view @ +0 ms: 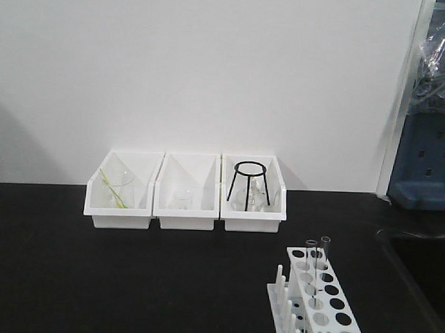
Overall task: Flip and reinsert test tube from rack
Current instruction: 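Move the right gripper down toward the clear test tubes in the rack, then close the right gripper around one clear test tube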
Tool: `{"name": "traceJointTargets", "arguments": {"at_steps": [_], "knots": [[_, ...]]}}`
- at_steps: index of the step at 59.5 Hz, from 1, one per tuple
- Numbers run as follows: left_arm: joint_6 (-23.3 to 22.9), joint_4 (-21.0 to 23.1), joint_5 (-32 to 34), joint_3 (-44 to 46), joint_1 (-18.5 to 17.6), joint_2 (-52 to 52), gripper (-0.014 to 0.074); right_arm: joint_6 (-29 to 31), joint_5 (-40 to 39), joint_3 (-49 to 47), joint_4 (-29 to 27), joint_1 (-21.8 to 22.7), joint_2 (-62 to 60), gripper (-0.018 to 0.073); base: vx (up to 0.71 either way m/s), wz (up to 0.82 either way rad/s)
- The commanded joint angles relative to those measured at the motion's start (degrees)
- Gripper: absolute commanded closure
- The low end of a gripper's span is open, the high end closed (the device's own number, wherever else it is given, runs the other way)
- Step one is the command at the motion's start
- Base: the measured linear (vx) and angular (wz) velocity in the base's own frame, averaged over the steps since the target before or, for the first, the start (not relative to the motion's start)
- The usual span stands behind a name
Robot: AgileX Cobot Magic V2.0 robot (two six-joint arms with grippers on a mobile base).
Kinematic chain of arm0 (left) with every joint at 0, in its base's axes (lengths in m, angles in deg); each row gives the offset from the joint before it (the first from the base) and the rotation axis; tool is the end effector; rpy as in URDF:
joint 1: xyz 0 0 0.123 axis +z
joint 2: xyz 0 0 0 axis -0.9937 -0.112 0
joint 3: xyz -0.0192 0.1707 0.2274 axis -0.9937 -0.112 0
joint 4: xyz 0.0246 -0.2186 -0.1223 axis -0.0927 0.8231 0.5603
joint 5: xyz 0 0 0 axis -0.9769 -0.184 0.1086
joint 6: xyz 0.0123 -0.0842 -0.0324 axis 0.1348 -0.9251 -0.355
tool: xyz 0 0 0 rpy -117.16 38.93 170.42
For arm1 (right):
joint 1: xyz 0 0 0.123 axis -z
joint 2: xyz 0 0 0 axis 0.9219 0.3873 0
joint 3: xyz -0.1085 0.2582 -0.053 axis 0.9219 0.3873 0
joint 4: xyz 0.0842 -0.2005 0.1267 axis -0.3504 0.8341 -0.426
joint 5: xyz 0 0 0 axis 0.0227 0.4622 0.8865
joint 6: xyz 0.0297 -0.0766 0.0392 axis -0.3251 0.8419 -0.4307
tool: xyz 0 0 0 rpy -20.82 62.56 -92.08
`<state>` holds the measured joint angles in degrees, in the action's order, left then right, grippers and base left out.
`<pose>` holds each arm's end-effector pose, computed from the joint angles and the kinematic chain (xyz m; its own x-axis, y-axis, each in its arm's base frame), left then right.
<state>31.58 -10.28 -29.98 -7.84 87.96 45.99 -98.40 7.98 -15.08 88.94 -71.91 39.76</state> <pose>0.0543 0.0055 0.1774 -0.2036 -0.1358 -0.9696 -0.1151 0.9868 -0.1140 0.0917 0.0056 0.2764 -0.0988 -0.0370 -0.9944 -0.0645 0.9974 -0.0307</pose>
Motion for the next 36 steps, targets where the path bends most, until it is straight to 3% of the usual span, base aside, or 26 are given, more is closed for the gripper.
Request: {"name": "traceJointTargets", "arguments": {"at_steps": [1,10,25,36], "knots": [[-0.01,0.21,5.02,-0.05,-0.40,0.72,0.0603,0.23,-7.06,-2.09,0.76,0.07,4.43,0.0514,0.00,0.00],[-0.01,0.21,5.02,-0.05,-0.40,0.72,0.0603,0.23,-11.44,-2.09,0.76,0.07,9.87,0.0420,0.00,0.00],[0.39,0.13,5.02,-0.05,-0.40,0.72,0.0603,0.23,-14.41,-2.09,0.76,0.07,13.73,0.0180,0.00,0.00],[0.39,0.13,5.02,-0.05,-0.40,0.72,0.0603,0.16,-14.35,-2.09,0.72,0.07,13.79,0.0101,0.00,0.00]]}}
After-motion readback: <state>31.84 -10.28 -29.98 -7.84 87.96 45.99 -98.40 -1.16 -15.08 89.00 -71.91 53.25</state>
